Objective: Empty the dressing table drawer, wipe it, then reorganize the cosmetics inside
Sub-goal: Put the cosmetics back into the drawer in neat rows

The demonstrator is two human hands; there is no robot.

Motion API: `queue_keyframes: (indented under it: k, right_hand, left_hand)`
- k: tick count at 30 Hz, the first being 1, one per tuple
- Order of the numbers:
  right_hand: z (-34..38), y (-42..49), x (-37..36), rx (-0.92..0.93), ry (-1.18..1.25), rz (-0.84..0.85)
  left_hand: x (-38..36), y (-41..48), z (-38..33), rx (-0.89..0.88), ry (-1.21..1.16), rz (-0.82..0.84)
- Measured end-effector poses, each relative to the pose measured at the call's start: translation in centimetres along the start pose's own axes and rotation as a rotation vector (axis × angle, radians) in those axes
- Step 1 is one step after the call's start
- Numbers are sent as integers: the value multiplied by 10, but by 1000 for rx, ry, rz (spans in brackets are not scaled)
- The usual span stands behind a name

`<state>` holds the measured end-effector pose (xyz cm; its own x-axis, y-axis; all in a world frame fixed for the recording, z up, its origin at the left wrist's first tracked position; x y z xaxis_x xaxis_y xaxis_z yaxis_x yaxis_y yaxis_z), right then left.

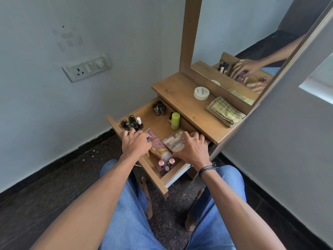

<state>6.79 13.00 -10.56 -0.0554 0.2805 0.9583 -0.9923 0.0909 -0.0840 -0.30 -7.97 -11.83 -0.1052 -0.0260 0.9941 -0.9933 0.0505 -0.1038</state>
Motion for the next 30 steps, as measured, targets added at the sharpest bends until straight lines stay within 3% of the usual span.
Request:
queue_keyframes:
  k: [30]
  right_hand:
    - [-2,21,-17,-6,-195,217]
  left_hand:
    - [-1,2,0,4,28,15]
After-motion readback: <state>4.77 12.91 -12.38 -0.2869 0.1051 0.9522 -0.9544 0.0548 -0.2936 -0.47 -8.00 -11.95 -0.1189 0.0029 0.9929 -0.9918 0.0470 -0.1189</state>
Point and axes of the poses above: each hand's wrist, its own y-axis towards the middle knuckle, its own x-axis out of the back of the hand, z = x × y, the point moved 3 cm from there along y, towards the middle knuckle, and after that the axes turned 5 degrees about x, right-handed, at the moved point
